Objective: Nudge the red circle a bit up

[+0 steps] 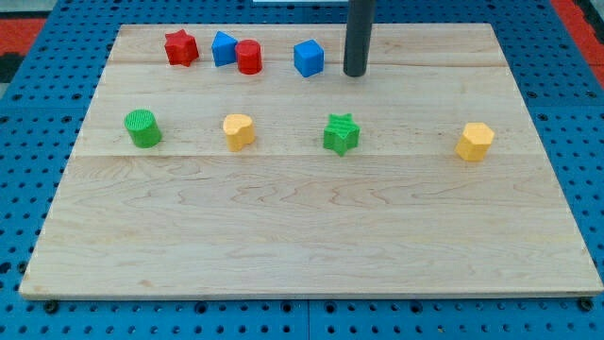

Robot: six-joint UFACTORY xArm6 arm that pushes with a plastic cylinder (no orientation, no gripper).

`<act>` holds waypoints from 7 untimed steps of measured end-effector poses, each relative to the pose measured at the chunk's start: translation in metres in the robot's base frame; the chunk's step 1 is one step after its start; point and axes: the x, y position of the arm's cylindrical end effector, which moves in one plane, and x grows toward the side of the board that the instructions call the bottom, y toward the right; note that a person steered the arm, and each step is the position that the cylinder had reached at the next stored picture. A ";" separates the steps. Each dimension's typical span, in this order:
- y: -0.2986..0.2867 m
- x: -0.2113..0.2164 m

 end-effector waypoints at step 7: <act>-0.155 -0.016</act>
